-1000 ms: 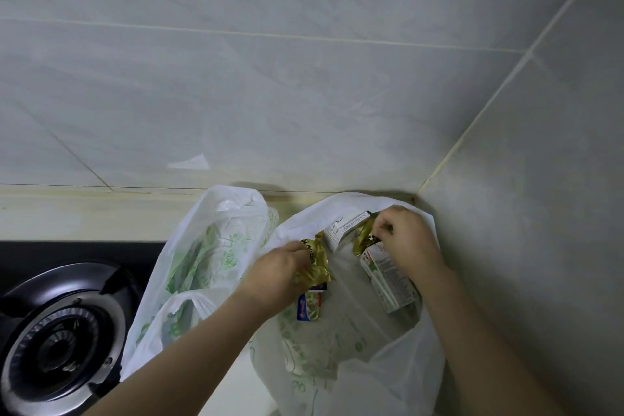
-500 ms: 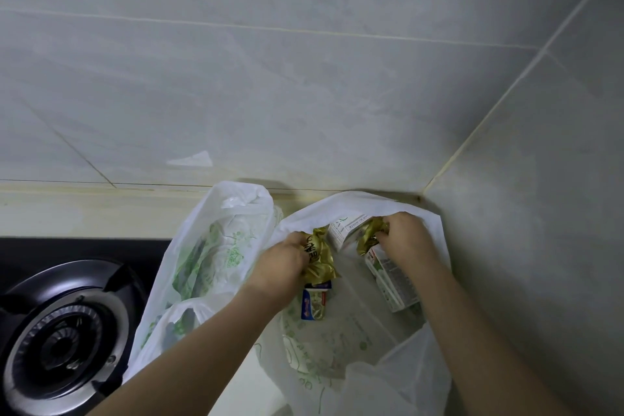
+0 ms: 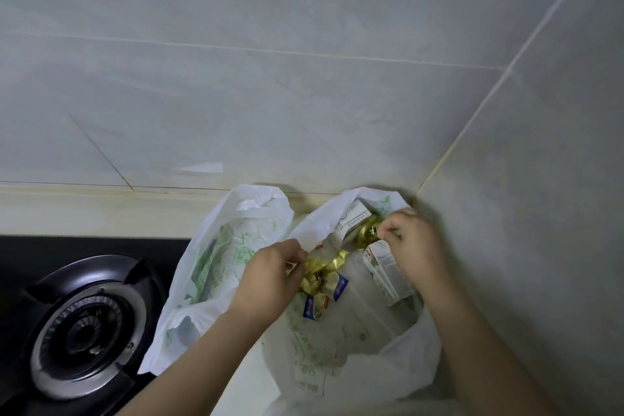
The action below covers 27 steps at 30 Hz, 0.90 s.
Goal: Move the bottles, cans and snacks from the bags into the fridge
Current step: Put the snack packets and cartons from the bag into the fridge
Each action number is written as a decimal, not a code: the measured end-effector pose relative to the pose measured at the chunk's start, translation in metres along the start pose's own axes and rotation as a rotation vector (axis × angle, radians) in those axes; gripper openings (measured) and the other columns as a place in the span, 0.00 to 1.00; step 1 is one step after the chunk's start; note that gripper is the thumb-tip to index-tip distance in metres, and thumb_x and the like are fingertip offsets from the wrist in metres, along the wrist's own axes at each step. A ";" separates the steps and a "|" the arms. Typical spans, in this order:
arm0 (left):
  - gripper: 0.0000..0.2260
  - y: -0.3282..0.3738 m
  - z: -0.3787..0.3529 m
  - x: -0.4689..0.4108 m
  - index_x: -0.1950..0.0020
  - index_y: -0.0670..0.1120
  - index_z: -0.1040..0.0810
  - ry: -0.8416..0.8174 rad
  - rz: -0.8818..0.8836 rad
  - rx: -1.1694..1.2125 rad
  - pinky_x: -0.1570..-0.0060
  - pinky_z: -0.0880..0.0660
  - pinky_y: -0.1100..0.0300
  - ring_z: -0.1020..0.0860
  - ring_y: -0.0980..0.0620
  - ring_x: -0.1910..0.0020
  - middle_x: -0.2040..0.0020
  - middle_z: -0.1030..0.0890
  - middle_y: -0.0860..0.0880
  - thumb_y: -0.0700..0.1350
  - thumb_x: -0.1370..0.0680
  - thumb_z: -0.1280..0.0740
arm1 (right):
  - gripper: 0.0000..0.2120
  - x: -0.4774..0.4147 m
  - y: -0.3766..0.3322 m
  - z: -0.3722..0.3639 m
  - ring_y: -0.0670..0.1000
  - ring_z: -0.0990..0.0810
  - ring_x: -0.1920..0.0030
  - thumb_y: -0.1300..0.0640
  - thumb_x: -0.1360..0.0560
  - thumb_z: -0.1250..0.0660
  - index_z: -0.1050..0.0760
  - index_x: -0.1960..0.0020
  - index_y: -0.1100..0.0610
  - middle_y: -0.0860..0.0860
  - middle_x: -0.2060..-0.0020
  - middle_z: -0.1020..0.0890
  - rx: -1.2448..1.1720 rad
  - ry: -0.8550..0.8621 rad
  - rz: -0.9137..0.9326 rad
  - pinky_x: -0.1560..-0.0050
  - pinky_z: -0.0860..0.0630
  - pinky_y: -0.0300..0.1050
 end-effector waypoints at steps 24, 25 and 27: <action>0.08 0.041 0.028 0.007 0.62 0.46 0.26 0.071 0.137 0.181 0.68 0.29 0.72 0.20 0.60 0.65 0.66 0.19 0.54 0.38 0.23 0.33 | 0.07 -0.026 0.050 -0.050 0.58 0.20 0.53 0.66 0.27 0.38 0.21 0.54 0.64 0.57 0.54 0.17 0.110 -0.122 -0.319 0.58 0.25 0.41; 0.08 0.042 0.028 0.008 0.62 0.46 0.26 0.072 0.135 0.184 0.68 0.29 0.72 0.20 0.60 0.66 0.66 0.19 0.54 0.38 0.23 0.33 | 0.07 -0.025 0.049 -0.047 0.58 0.20 0.57 0.68 0.30 0.37 0.20 0.56 0.65 0.59 0.56 0.17 0.101 -0.114 -0.312 0.57 0.24 0.46; 0.09 0.045 0.032 0.010 0.62 0.47 0.26 0.081 0.123 0.192 0.67 0.28 0.72 0.20 0.59 0.65 0.67 0.20 0.55 0.37 0.24 0.33 | 0.08 -0.022 0.041 -0.037 0.53 0.24 0.65 0.70 0.32 0.37 0.20 0.60 0.64 0.60 0.60 0.18 0.093 -0.076 -0.250 0.62 0.25 0.43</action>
Point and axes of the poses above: each hand's wrist, its own x-axis away from the middle knuckle, its own z-axis out of the back of the hand, y = z × x, the point moved 5 cm from there along -x, towards the middle knuckle
